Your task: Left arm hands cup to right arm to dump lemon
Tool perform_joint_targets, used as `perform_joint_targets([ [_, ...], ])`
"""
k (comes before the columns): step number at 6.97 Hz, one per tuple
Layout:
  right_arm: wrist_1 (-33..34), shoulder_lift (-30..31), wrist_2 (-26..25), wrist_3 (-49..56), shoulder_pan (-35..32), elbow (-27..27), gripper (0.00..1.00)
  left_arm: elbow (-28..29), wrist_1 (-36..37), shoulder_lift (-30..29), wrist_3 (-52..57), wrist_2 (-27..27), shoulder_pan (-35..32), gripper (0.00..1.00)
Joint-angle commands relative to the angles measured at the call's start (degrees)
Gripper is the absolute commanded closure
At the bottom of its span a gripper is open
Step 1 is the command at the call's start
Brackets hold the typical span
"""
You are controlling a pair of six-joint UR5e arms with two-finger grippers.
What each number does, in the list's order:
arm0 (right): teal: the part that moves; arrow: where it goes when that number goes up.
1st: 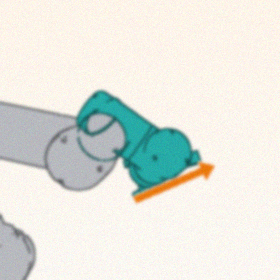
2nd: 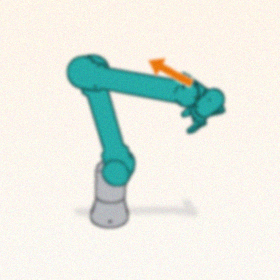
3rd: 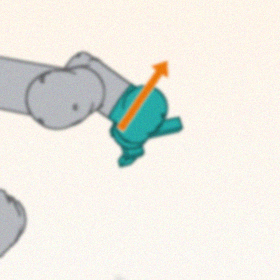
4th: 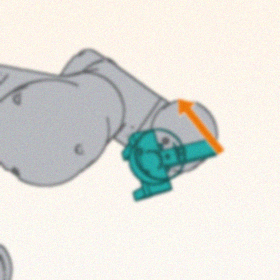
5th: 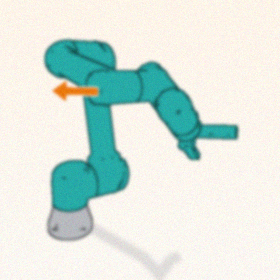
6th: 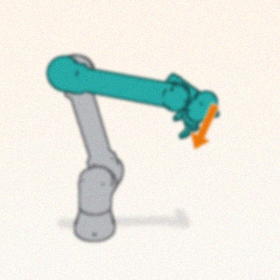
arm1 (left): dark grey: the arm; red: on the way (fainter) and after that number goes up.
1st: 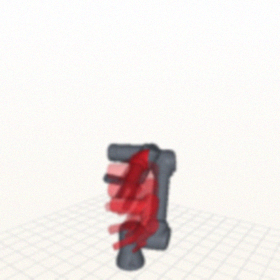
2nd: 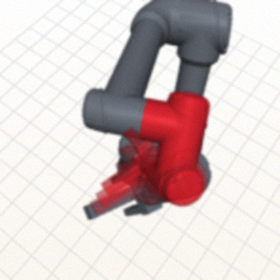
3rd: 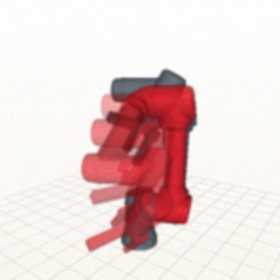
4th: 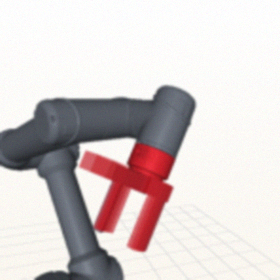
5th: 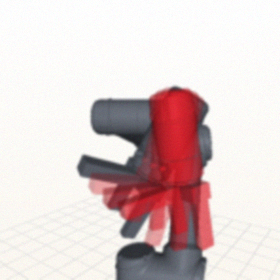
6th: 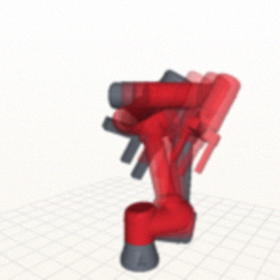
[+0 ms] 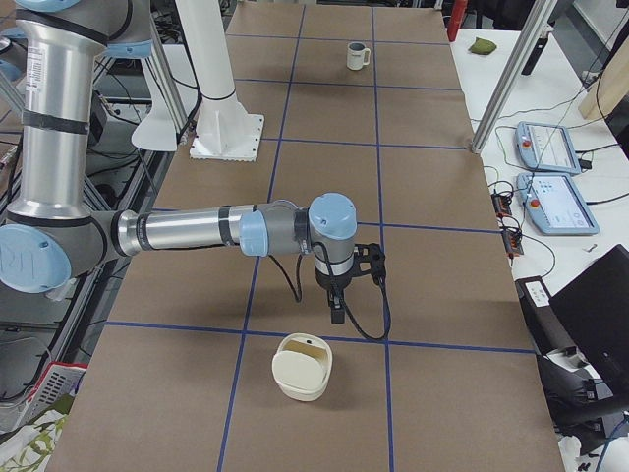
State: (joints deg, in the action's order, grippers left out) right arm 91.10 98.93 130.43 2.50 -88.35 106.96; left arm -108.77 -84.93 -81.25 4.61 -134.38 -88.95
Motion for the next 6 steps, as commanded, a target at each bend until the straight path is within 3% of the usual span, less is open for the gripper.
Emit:
perform_joint_targets([
  [1,-0.13,-0.49,0.09,0.58,0.02,0.61,0.00,-0.21,-0.15,-1.27,-0.13,-0.09,0.09,0.00],
  [3,-0.31,-1.37,2.61,-0.12,0.02,0.87,0.00,0.05,-1.29,-5.31,0.04,1.30,0.09,0.00],
  [6,-6.19,-6.82,3.52,-0.13,-0.07,1.14,0.00,-0.12,-3.84,-7.78,0.22,0.70,0.18,0.00],
])
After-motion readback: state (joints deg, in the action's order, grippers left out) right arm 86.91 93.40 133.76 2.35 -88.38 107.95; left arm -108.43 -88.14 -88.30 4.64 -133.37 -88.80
